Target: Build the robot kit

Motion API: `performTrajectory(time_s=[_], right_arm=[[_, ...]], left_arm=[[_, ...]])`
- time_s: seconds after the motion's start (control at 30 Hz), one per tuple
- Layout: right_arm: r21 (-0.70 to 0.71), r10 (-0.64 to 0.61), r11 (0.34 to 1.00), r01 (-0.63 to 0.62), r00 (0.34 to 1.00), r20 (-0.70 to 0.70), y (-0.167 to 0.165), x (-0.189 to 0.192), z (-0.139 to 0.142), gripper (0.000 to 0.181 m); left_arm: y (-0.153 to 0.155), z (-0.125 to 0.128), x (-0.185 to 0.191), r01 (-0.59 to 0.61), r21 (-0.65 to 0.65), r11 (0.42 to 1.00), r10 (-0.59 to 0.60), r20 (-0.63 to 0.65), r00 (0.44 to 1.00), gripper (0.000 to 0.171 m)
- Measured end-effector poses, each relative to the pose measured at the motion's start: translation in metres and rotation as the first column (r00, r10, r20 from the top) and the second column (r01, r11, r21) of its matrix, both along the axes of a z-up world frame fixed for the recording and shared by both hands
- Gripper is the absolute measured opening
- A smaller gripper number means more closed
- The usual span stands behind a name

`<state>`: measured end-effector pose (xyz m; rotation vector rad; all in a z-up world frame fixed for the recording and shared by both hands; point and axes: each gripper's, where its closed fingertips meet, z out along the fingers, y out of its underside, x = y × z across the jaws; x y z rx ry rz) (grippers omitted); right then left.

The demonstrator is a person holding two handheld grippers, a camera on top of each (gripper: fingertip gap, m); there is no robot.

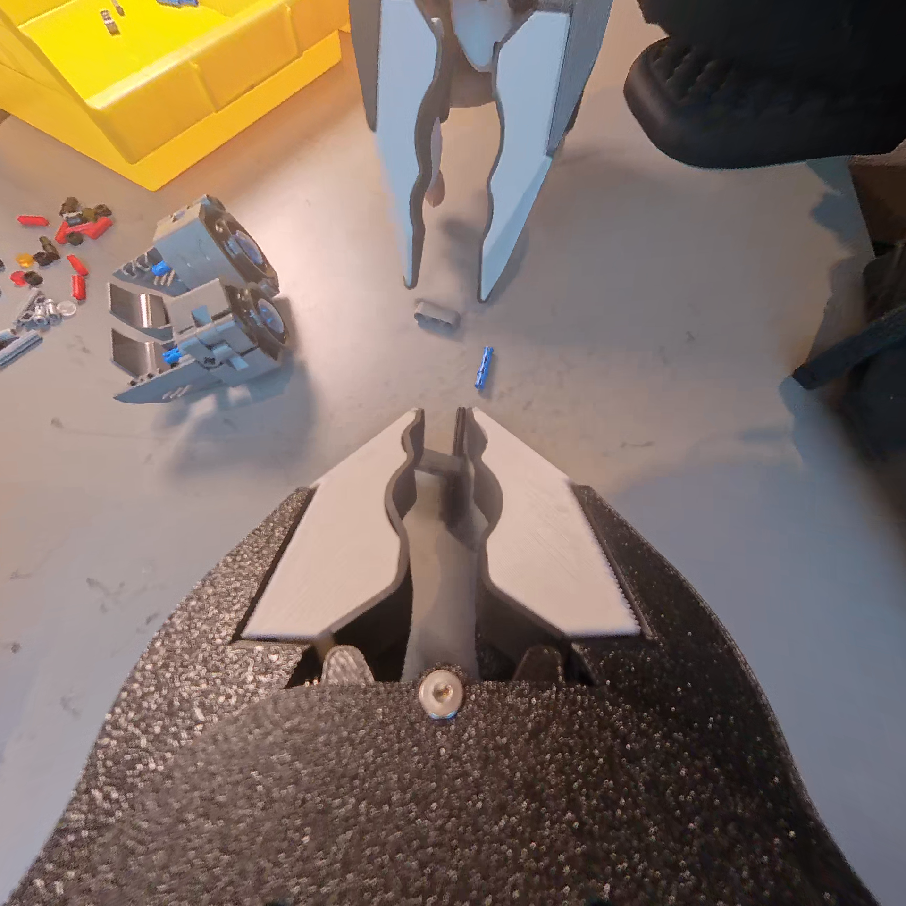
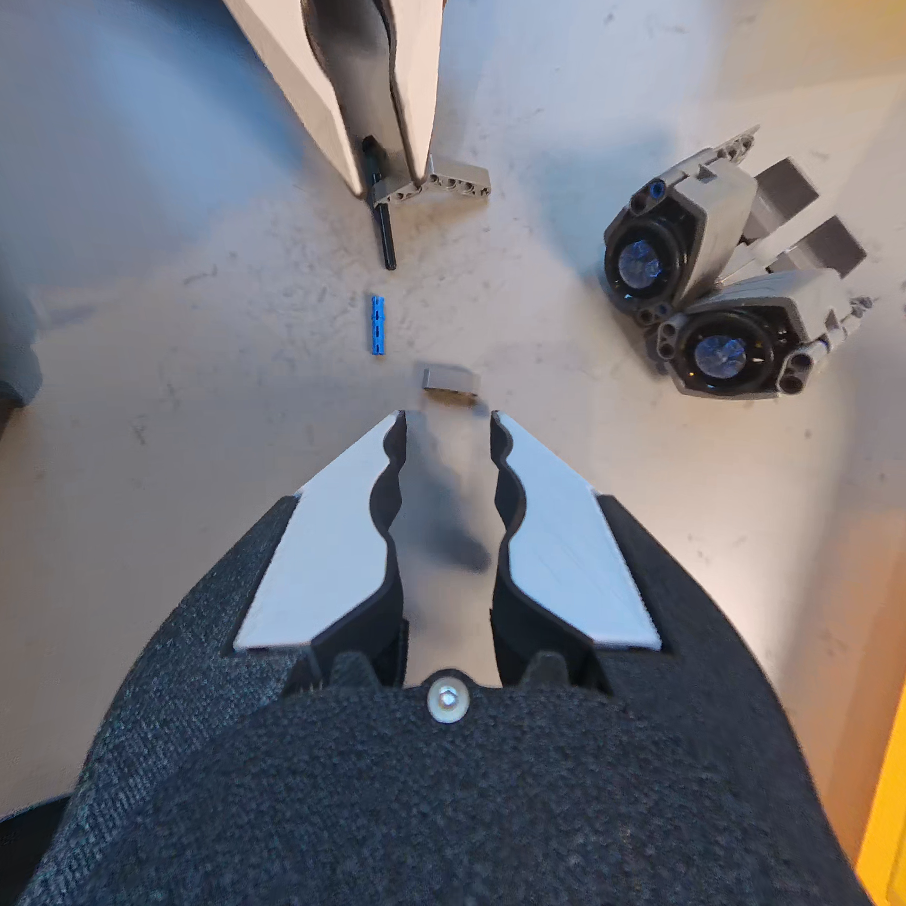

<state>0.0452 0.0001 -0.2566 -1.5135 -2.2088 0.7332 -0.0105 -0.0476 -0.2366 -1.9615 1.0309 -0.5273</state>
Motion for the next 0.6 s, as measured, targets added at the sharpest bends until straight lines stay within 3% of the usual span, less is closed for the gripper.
performTrajectory(time_s=[0.23, 0.33, 0.6], right_arm=[[-0.025, -0.025, 0.999, 0.024, 1.0, -0.016, -0.004, -0.016, -0.004, 0.022], [-0.031, 0.04, 0.999, -0.041, 0.999, -0.016, -0.013, -0.011, -0.004, 0.022], [-0.046, 0.184, 0.982, -0.185, 0.983, -0.013, -0.04, 0.0, -0.004, 0.022]], left_arm=[[0.0, -0.015, 0.028, 0.041, -0.018, 0.999, -0.043, -0.108, 0.993, 0.015], [0.002, -0.024, 0.031, 0.037, -0.024, 0.999, -0.041, -0.169, 0.985, 0.015], [-0.001, -0.025, 0.036, 0.064, -0.053, 0.997, -0.072, -0.181, 0.981, 0.003]])
